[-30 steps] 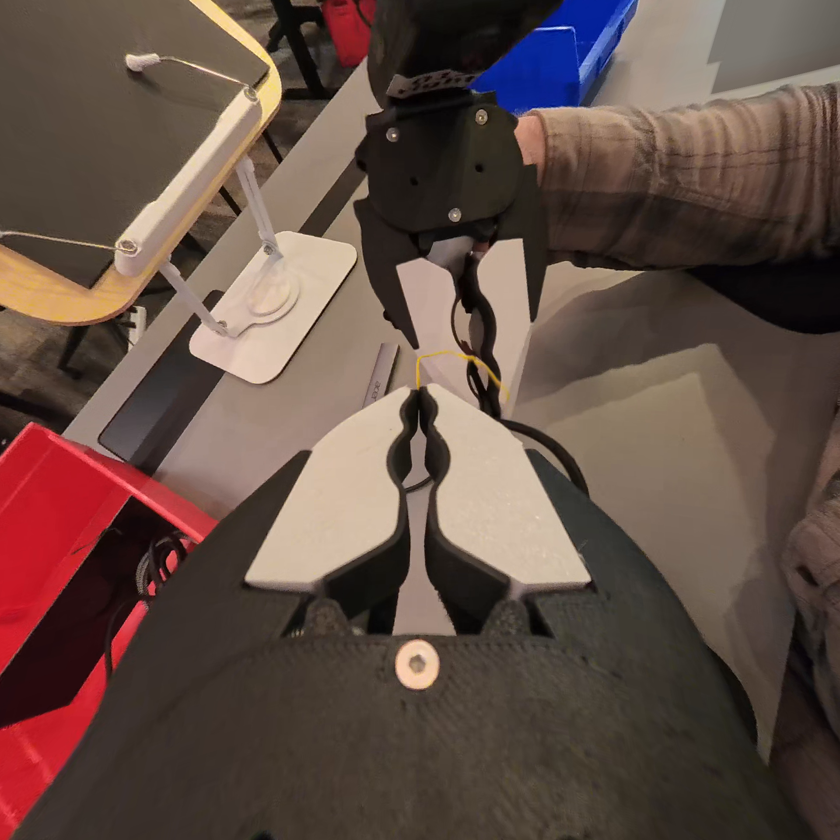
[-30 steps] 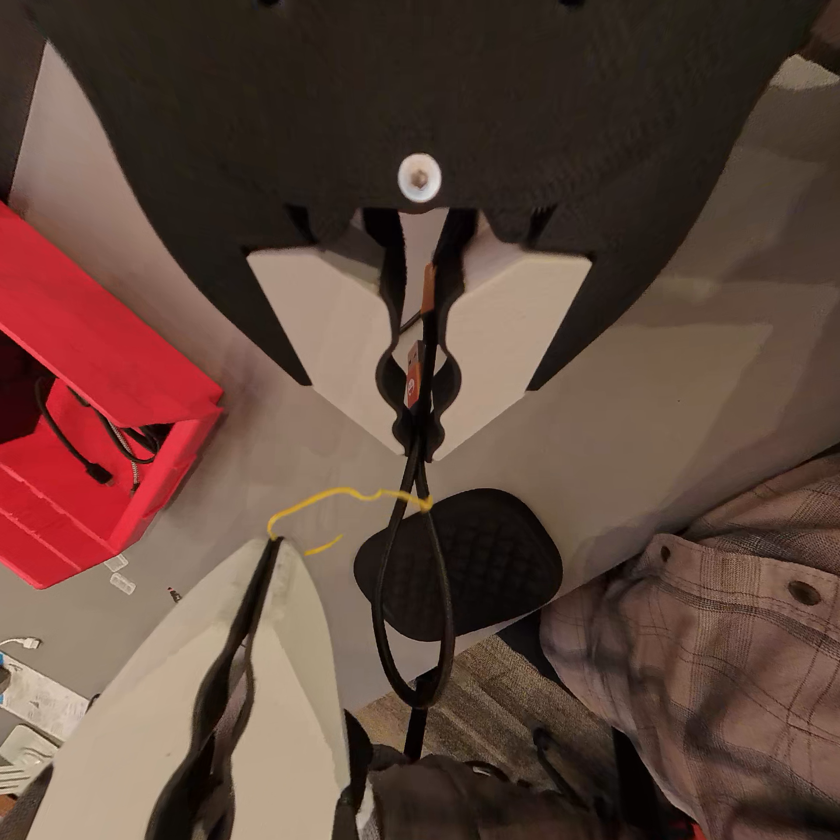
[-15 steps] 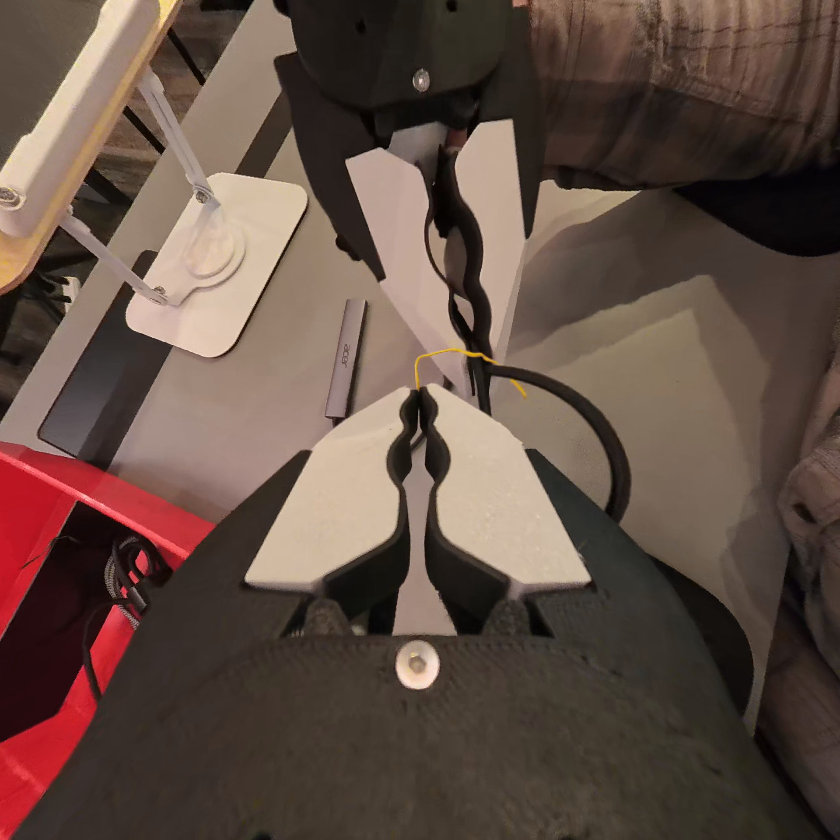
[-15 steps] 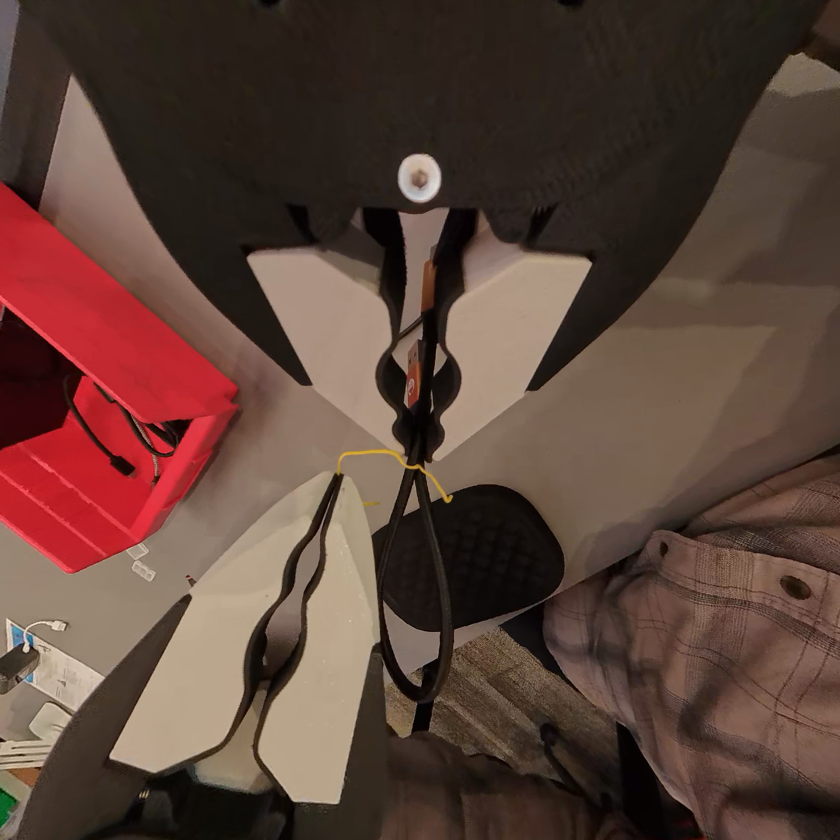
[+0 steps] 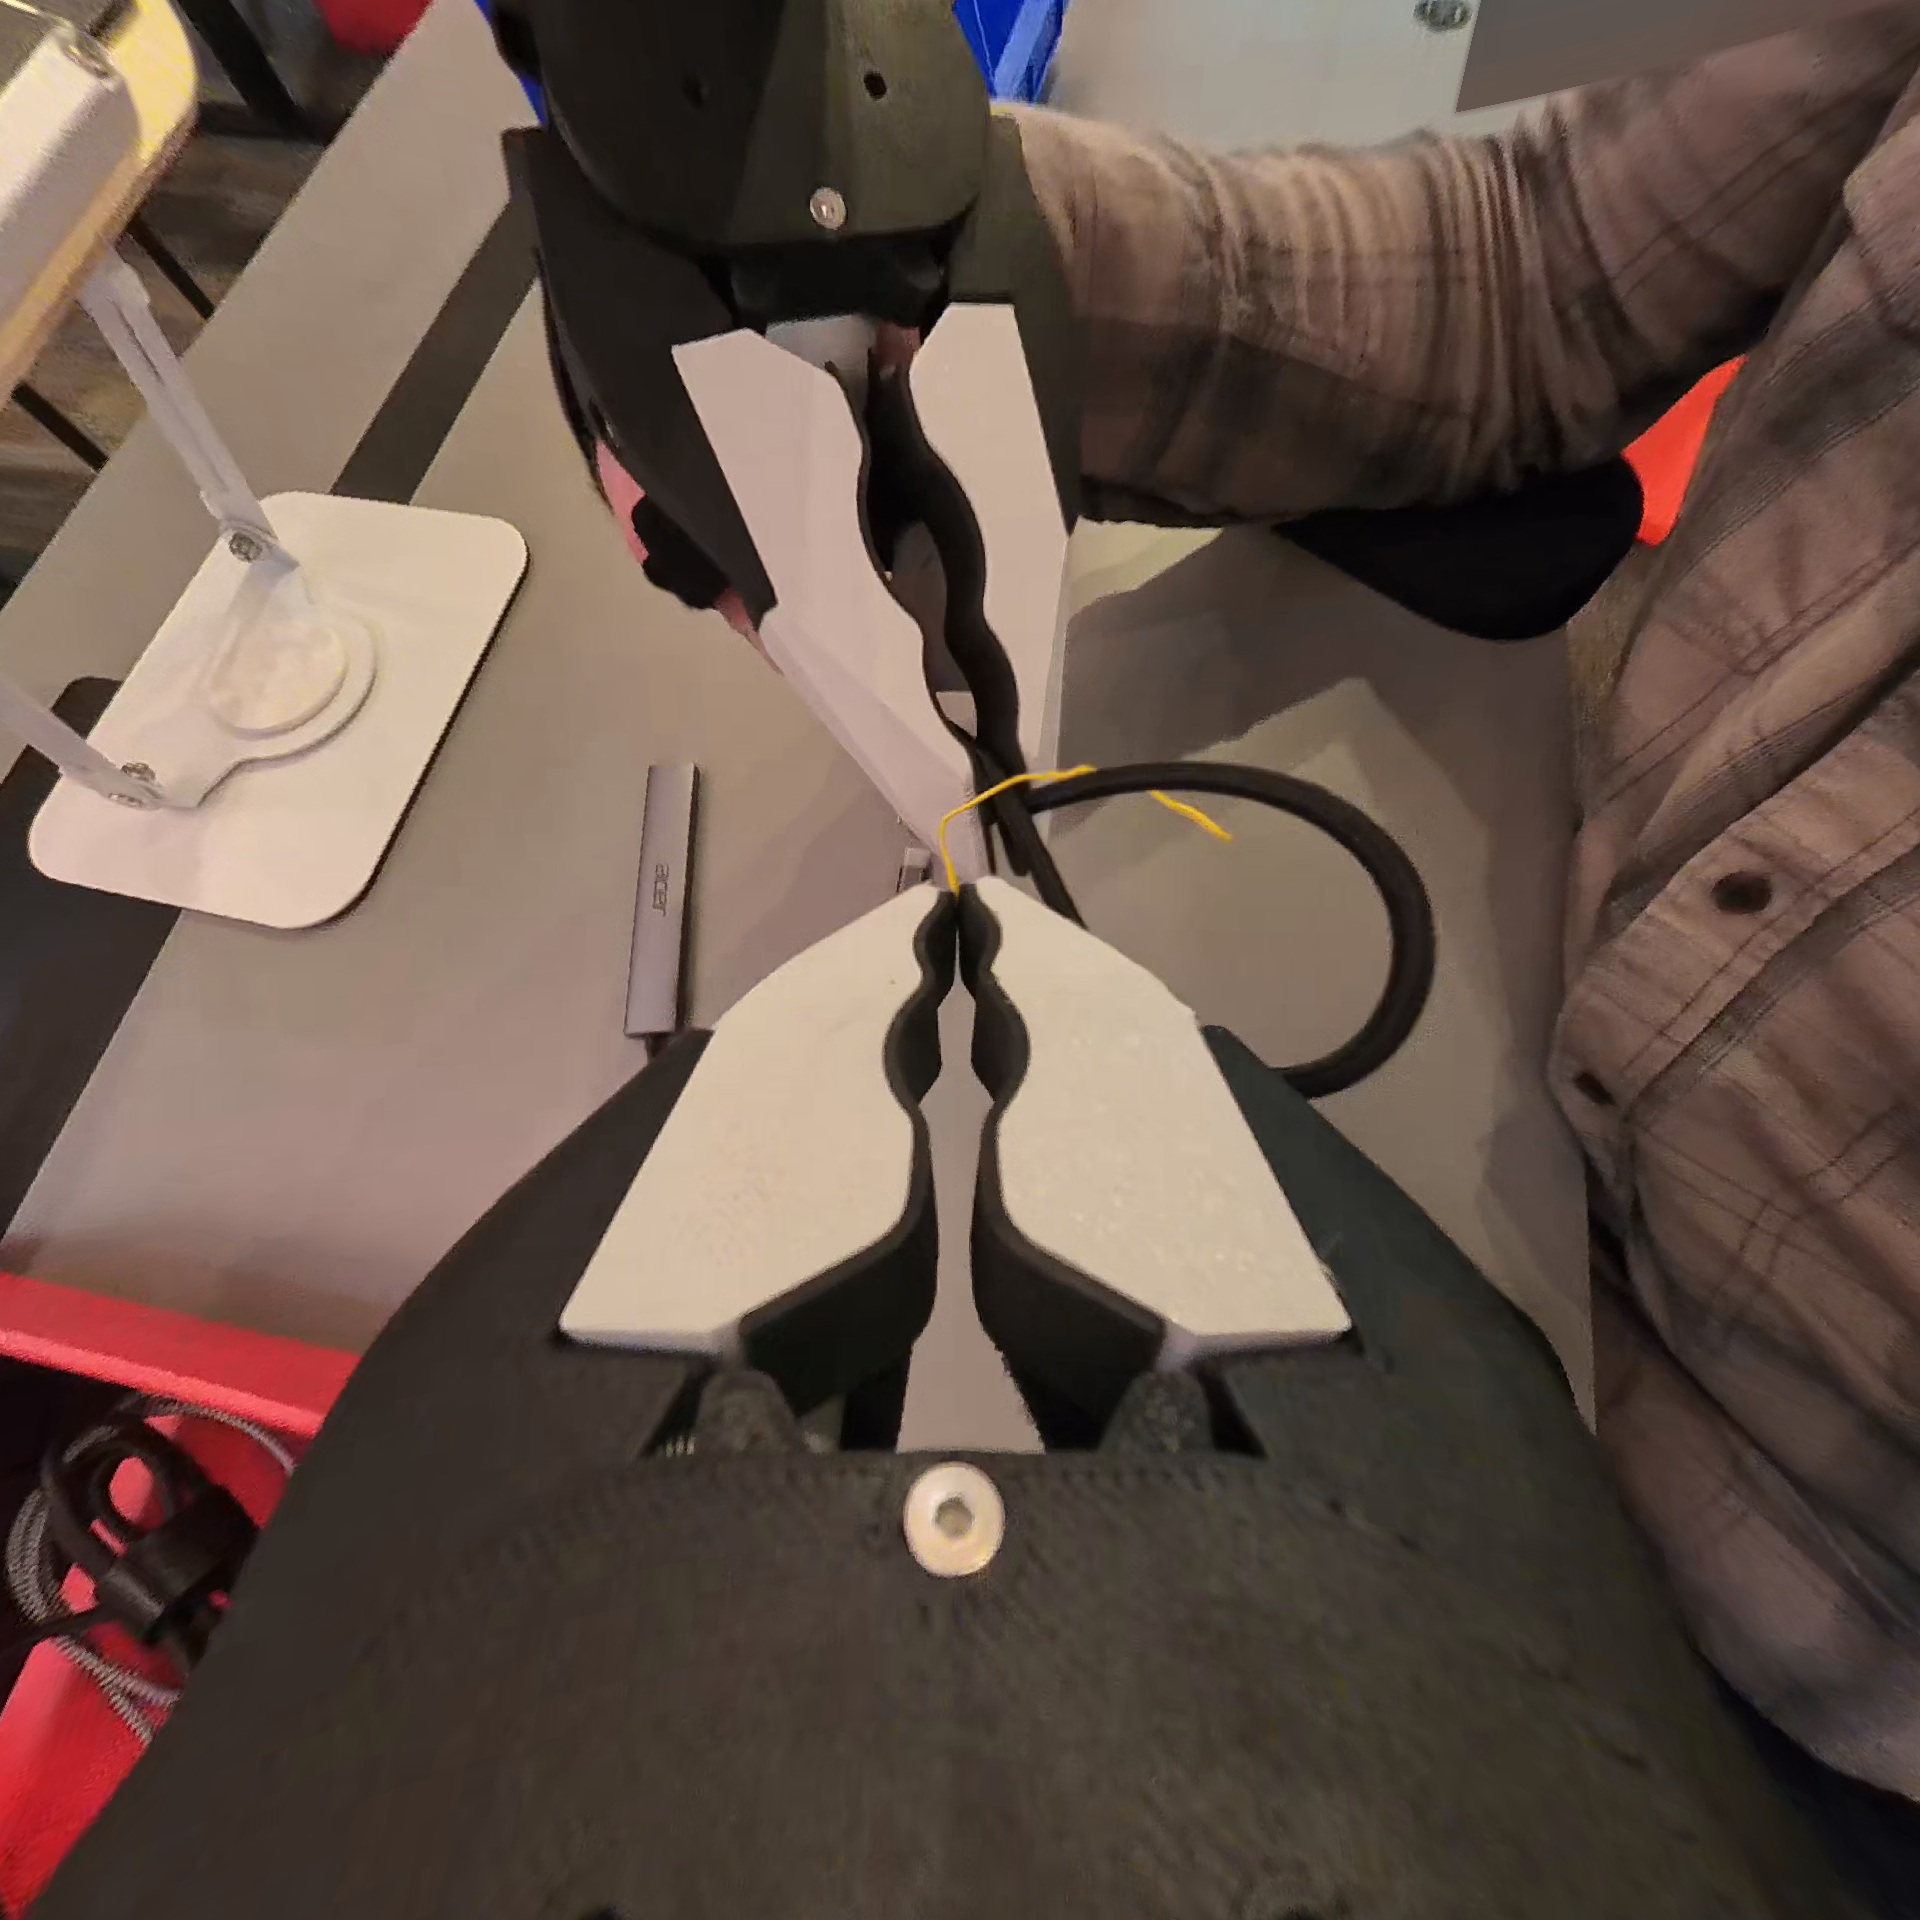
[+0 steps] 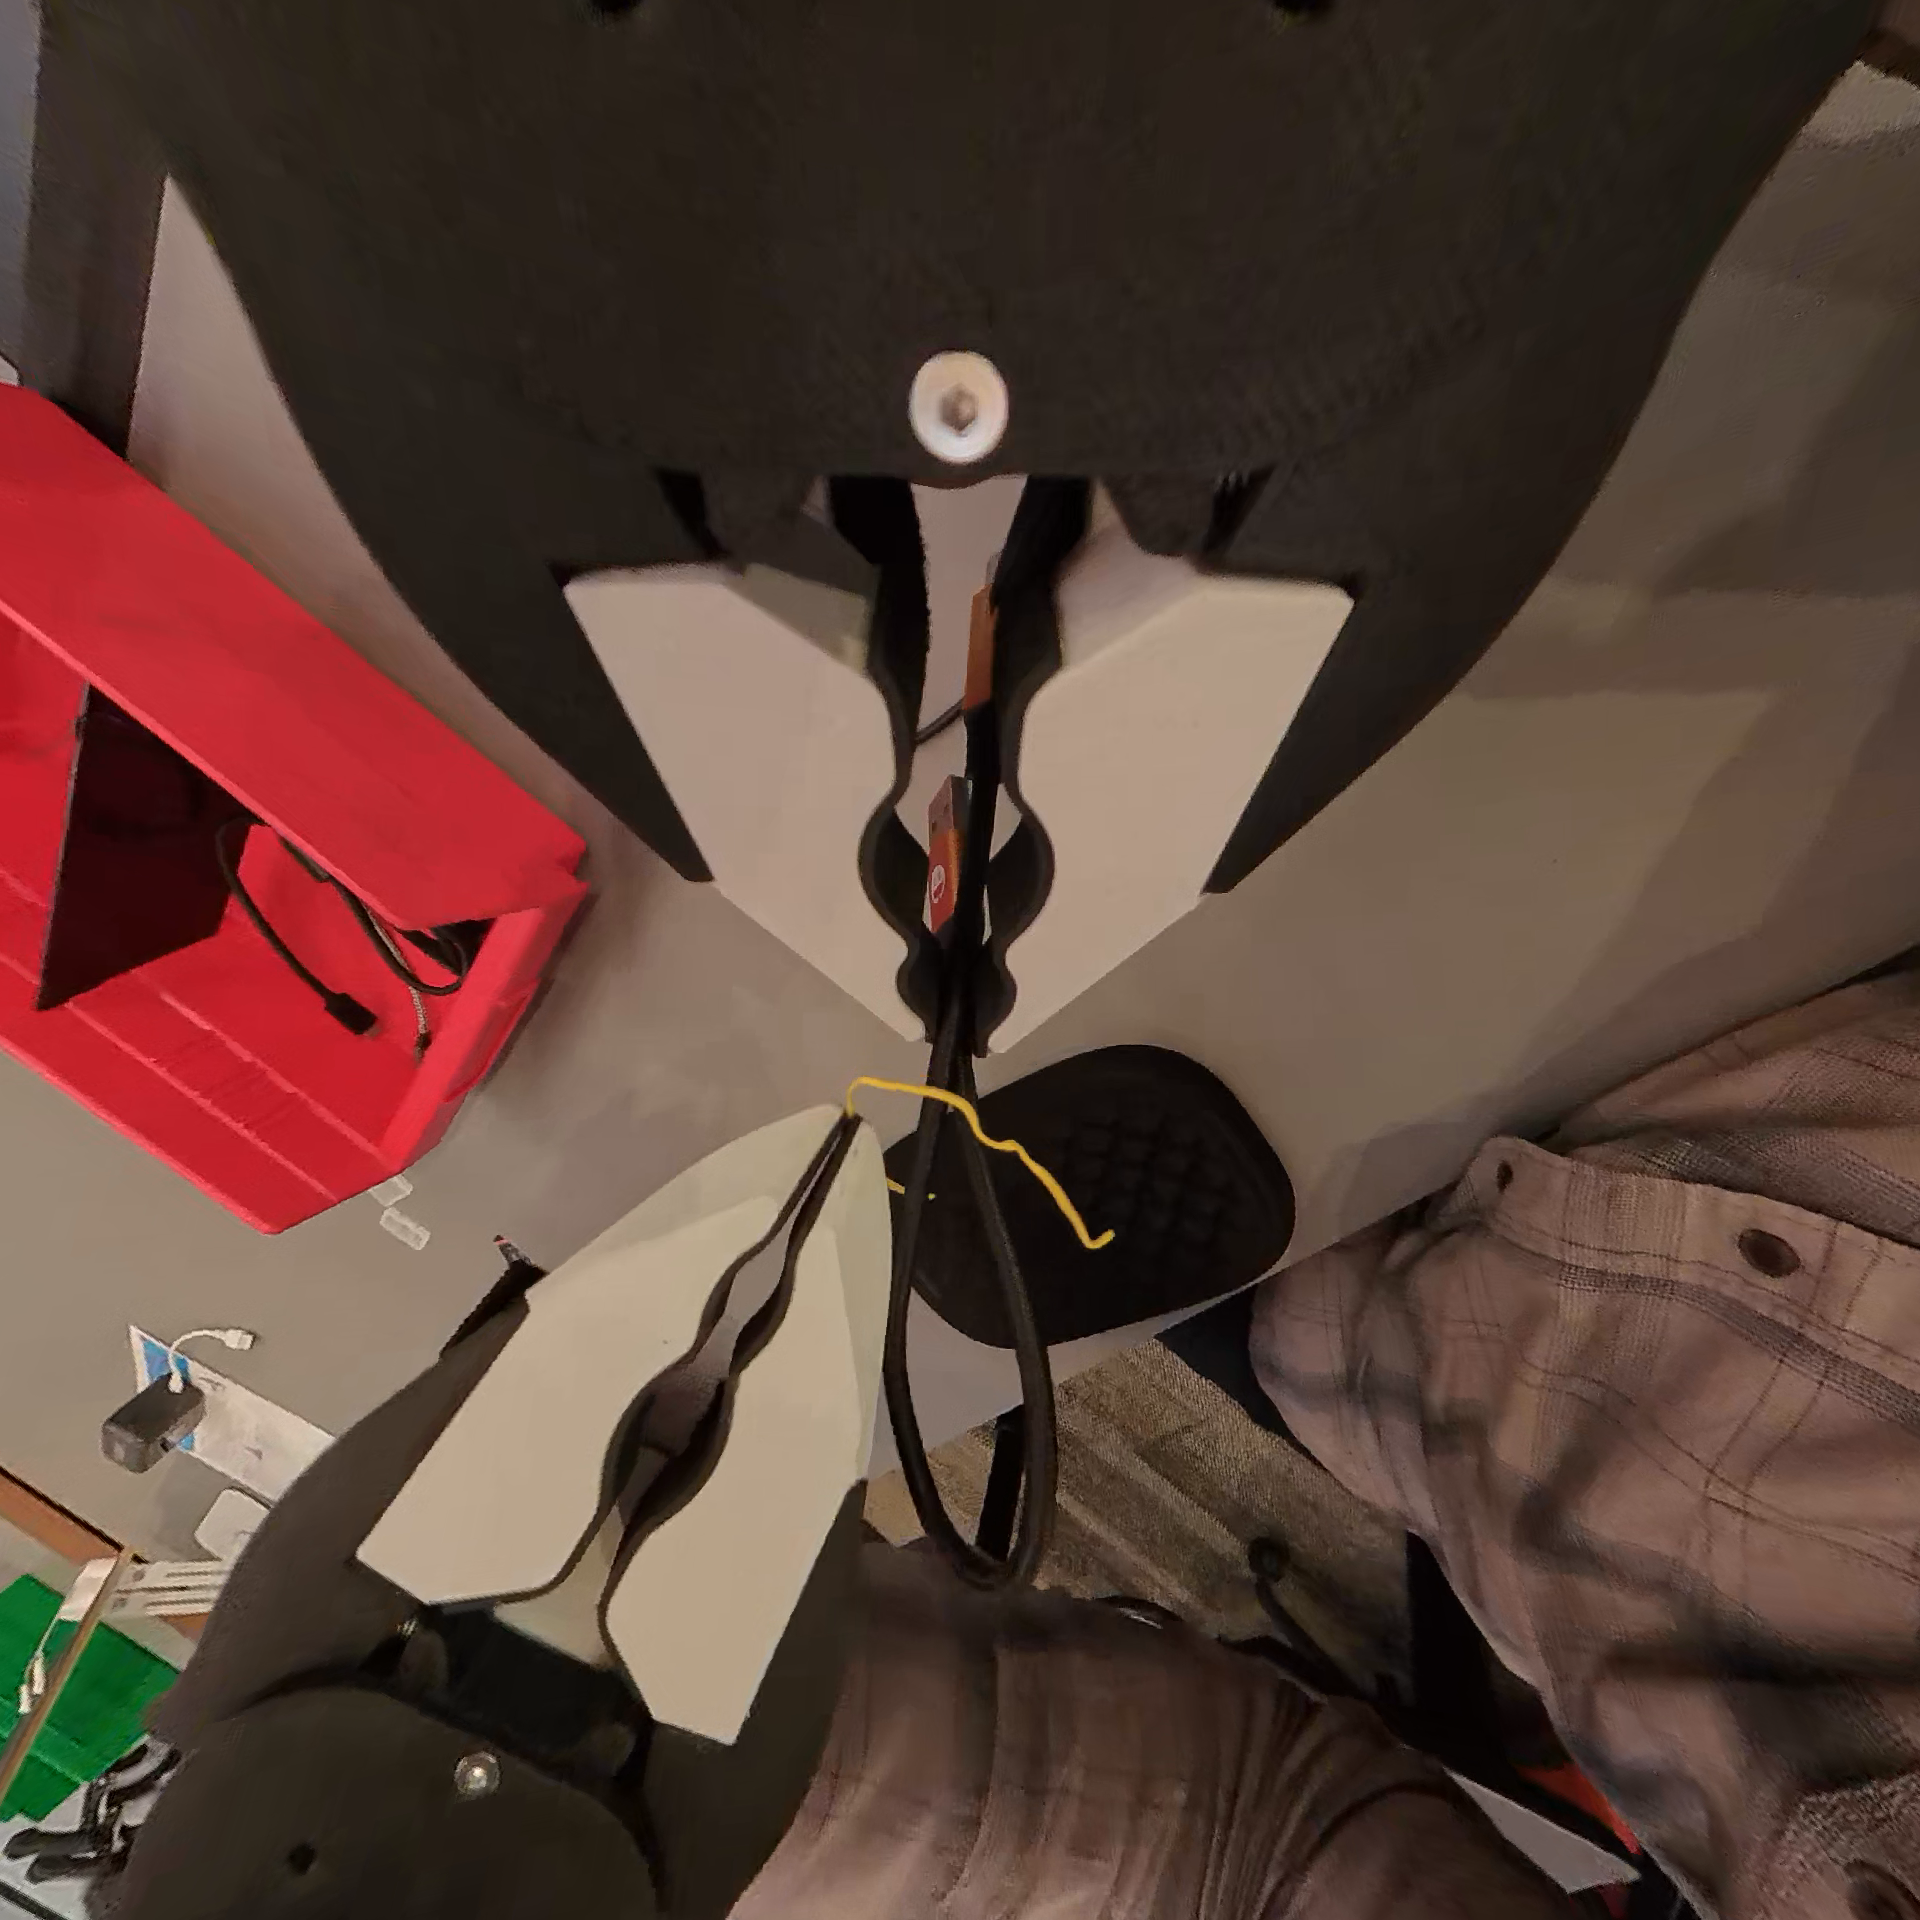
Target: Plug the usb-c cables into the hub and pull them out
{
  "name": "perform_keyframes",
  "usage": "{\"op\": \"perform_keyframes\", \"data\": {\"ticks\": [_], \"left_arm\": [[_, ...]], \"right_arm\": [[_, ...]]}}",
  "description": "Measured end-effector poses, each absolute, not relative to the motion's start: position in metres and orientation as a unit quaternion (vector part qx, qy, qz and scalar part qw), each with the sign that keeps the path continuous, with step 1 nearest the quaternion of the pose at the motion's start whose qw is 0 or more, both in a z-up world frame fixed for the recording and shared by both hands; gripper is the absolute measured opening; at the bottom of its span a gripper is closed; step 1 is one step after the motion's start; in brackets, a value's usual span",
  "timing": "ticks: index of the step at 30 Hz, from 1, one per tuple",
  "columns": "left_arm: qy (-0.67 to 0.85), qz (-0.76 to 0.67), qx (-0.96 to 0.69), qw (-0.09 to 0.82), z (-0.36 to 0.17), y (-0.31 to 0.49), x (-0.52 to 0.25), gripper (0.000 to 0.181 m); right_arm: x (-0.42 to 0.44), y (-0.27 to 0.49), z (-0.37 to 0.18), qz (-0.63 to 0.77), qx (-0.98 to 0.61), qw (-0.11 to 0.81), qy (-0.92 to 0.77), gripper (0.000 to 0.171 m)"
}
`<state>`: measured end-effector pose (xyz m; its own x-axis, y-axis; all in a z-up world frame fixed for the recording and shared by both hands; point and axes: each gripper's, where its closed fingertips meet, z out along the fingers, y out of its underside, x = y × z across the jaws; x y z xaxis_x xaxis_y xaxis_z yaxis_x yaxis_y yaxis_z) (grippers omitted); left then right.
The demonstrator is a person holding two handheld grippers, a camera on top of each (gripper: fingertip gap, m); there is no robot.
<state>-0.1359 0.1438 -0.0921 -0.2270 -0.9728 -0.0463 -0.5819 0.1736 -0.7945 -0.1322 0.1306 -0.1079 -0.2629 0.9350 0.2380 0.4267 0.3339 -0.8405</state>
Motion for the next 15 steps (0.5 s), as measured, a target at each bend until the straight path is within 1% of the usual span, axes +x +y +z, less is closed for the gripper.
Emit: {"op": "perform_keyframes", "data": {"ticks": [5,15], "left_arm": [[0.696,-0.354,-0.548,0.299,-0.0886,0.1458,-0.1356,0.0],[0.678,-0.409,-0.543,0.281,-0.0839,0.1432,-0.1331,0.0]], "right_arm": [[-0.132,0.1344,-0.1048,0.343,-0.476,0.389,-0.71,0.001],[-0.1322,0.1336,-0.0992,0.358,-0.471,0.396,-0.702,0.001]]}}
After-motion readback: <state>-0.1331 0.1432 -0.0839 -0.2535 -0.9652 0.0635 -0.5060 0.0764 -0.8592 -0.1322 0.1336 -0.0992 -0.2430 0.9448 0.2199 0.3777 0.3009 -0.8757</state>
